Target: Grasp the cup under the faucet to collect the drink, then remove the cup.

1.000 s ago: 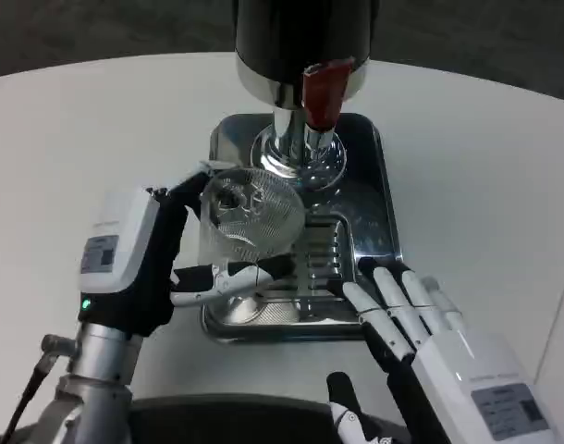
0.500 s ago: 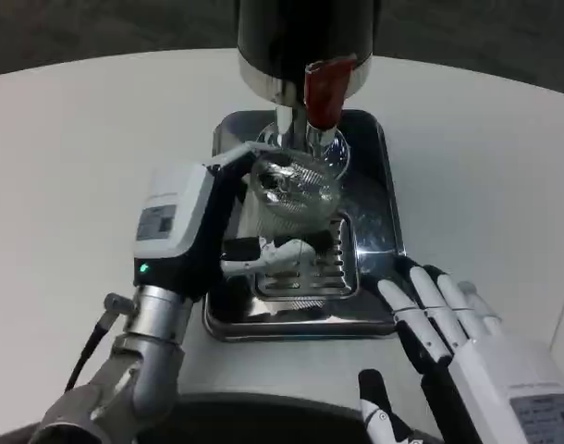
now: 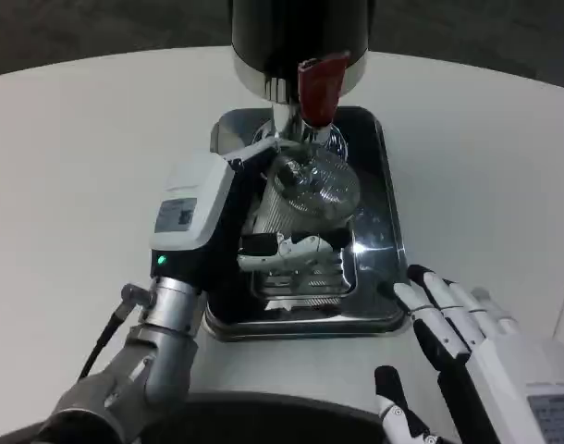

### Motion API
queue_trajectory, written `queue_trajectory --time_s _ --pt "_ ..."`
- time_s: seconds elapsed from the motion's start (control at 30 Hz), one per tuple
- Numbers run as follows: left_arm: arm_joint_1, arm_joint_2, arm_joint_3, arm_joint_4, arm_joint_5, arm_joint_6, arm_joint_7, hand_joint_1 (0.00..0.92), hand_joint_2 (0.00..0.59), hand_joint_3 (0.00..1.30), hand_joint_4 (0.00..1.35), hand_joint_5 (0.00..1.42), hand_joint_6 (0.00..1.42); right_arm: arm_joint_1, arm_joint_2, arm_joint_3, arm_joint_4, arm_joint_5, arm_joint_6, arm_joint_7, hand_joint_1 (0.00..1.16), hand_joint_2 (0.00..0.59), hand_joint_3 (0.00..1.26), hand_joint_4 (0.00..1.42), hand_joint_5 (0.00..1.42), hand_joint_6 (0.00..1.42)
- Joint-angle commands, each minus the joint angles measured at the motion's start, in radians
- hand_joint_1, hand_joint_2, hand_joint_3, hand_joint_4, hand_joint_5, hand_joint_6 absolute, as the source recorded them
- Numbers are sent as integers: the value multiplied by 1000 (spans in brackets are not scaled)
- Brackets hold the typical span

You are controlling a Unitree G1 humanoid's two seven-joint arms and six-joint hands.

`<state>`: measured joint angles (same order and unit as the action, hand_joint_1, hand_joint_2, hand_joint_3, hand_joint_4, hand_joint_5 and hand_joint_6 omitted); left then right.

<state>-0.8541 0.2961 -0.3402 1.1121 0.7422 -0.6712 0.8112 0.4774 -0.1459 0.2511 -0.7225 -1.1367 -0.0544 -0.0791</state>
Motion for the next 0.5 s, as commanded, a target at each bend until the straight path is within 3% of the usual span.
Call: queue_trajectory --time_s 0.03,0.17,0.5 --pt "37 34 -5 20 -32 -14 -47 436 78 697 722 970 1061 23 -7 -5 -21 29 -12 3 345 549 178 83 131 167" --pt "46 47 -6 20 -48 -19 -59 321 95 432 447 830 877 24 -11 -7 -17 44 -8 11 347 550 187 86 145 194" --pt "55 47 -34 1 -53 6 -57 250 65 230 276 687 694 19 1 -5 -19 54 1 32 358 558 197 115 180 271"
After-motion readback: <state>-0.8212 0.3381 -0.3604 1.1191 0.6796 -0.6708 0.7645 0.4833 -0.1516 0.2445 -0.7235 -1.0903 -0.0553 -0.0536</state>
